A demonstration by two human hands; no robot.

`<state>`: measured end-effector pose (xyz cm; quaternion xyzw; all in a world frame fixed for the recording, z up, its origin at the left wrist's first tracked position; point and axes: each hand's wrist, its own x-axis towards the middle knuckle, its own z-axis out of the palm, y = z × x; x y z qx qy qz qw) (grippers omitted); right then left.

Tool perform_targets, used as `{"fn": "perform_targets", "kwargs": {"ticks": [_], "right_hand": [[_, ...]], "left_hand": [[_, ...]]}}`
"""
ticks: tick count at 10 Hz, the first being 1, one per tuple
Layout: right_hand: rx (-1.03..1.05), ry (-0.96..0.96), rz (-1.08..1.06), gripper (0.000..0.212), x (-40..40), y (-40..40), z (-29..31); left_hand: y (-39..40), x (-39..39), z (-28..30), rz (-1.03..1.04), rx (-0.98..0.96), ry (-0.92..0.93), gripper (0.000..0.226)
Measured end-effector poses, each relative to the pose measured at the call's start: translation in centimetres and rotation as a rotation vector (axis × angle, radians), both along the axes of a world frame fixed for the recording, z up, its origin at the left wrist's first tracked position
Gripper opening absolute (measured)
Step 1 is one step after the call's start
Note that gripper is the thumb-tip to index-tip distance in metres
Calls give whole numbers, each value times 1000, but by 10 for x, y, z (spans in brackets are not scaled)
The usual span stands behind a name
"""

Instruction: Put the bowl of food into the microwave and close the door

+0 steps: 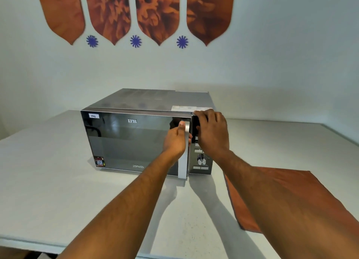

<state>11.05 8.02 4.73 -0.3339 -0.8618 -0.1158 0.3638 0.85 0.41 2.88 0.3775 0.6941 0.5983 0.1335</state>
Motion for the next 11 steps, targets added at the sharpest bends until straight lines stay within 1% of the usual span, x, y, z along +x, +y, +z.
{"fn": "perform_targets", "kwargs": {"ticks": [2,6,7,8,9,10,11], "right_hand": [[-8,45,-35,67,-5,-3,-1],[-43,90,-53,58,-11,-8,-1],[-54,74,-51,62,-10,-8,-1],[-69,39,-32,70,-6,-6,0],[-69,-11,-29,72,-1,-9,3],[-59,-27,29,67,5,-5,10],[-87,-65,78,52,12,-1,21]], "left_hand": [[11,-6,1,12,-14,24,73],[15,-13,6,-38,-37,-25,65],[14,-10,7,-47,-53,-33,63],[12,-4,7,7,-121,31,55],[1,-2,9,183,-228,379,38],[-11,-5,15,303,-204,717,37],[-17,-2,28,315,-282,903,48]]}}
